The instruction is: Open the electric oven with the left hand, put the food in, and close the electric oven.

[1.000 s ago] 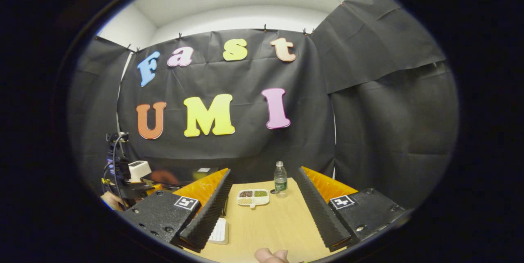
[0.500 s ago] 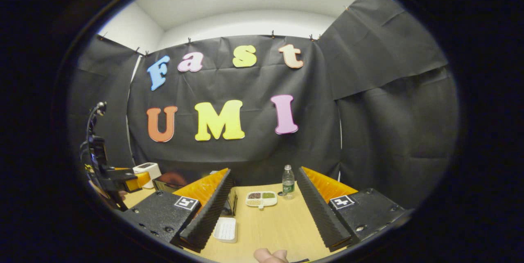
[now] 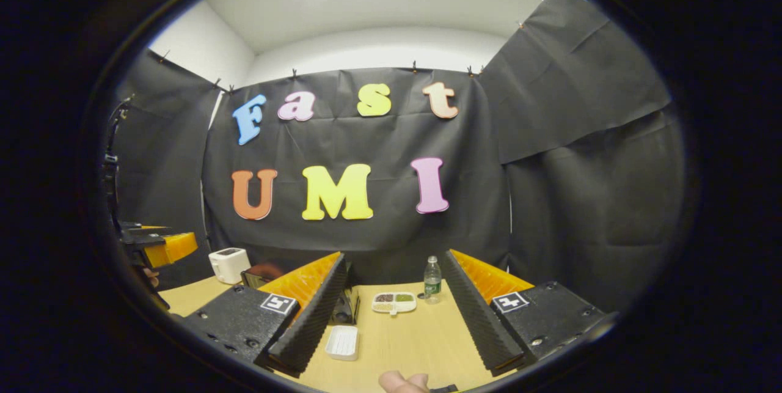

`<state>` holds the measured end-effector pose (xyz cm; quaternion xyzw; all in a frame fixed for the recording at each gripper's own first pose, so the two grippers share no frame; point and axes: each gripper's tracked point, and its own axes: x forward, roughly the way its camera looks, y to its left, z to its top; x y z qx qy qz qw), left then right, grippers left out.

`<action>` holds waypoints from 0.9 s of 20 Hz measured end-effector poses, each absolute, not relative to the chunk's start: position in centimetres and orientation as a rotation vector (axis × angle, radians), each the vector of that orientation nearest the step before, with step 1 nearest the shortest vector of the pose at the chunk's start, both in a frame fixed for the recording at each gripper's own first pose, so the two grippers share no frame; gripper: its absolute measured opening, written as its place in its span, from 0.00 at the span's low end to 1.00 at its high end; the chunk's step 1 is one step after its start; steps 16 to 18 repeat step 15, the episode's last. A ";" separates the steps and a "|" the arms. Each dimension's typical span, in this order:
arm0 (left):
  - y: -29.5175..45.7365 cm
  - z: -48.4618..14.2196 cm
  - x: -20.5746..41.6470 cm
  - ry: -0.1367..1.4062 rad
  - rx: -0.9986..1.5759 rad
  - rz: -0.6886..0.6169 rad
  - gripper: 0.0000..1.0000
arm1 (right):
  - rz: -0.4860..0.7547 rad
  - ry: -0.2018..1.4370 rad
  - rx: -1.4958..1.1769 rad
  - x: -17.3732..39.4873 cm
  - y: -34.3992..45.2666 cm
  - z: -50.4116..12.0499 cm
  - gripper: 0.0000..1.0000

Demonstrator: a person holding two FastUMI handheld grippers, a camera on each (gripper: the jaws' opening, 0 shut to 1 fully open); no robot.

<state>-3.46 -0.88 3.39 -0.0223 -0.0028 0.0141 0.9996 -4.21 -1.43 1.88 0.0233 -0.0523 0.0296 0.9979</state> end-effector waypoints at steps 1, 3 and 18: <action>-0.9 3.0 -4.2 -0.007 -0.043 0.030 0.95 | 0.070 -0.105 0.046 -4.5 -1.3 1.6 1.00; -0.9 2.1 -5.5 -0.001 -0.041 0.043 0.95 | 0.081 -0.093 0.048 -4.6 -1.5 0.9 0.99; -2.8 0.7 -5.8 0.013 -0.023 -0.011 0.95 | 0.098 -0.064 0.047 -2.6 -2.1 -0.6 0.99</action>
